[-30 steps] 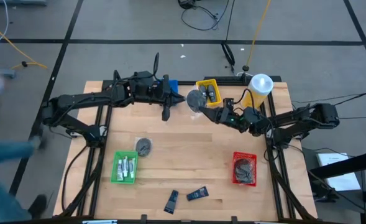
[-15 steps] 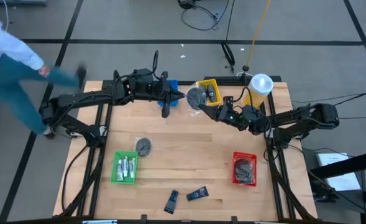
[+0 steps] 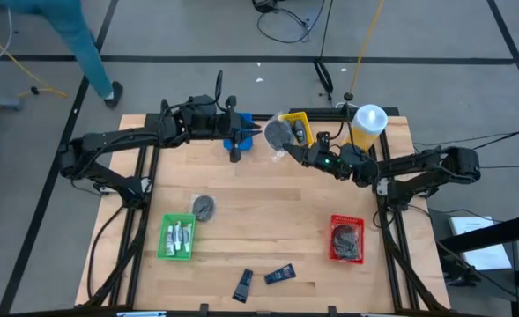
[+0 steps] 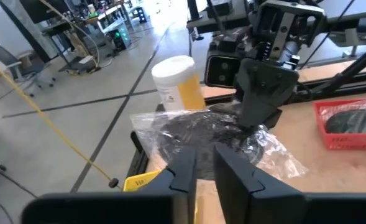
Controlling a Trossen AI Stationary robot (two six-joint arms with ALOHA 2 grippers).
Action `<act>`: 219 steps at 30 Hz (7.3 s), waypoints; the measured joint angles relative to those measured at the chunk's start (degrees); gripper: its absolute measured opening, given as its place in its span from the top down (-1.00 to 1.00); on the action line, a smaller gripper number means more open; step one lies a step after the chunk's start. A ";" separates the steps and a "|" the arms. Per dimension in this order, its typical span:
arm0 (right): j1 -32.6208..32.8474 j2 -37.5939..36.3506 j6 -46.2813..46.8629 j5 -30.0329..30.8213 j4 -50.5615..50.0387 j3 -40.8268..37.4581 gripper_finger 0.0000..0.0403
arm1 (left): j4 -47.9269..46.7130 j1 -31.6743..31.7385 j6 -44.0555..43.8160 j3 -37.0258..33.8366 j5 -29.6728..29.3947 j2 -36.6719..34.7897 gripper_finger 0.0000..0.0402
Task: Pick & Place Travel size toiletries
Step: Put the black hairbrush into the red bin, then put the blue shave cream into the blue bin
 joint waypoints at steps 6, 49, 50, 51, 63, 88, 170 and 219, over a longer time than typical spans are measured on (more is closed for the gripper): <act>-2.06 0.00 0.00 -2.17 -0.72 0.00 0.91 | -0.71 1.60 -1.14 0.00 -1.21 0.00 0.43; 17.98 -22.57 -3.85 2.30 -43.76 9.99 0.91 | -32.85 10.53 -2.71 -0.02 -3.41 -12.79 -0.03; 18.82 -22.57 -2.40 2.29 -45.52 9.99 0.91 | -32.83 10.45 -2.86 -0.02 -3.13 -12.81 -0.03; 19.68 -22.53 -0.90 2.25 -47.24 9.99 0.91 | -32.81 10.30 -2.99 -0.02 -2.47 -12.81 -0.03; 29.12 -24.00 13.39 -0.77 -63.01 9.97 0.91 | -33.24 6.05 -4.44 -0.02 0.66 -12.81 -0.03; 49.10 -31.84 29.81 -13.05 -97.53 9.97 0.91 | -30.55 -4.85 -18.77 -0.09 -7.21 -10.74 -0.03; 50.74 -46.17 7.29 10.29 -71.09 -0.92 0.35 | -44.51 -28.94 -51.45 -0.04 -16.28 0.98 -0.03; 33.63 -36.44 -10.72 23.13 -54.14 -0.87 0.35 | -41.87 -45.21 -87.23 11.05 -8.95 15.00 -0.03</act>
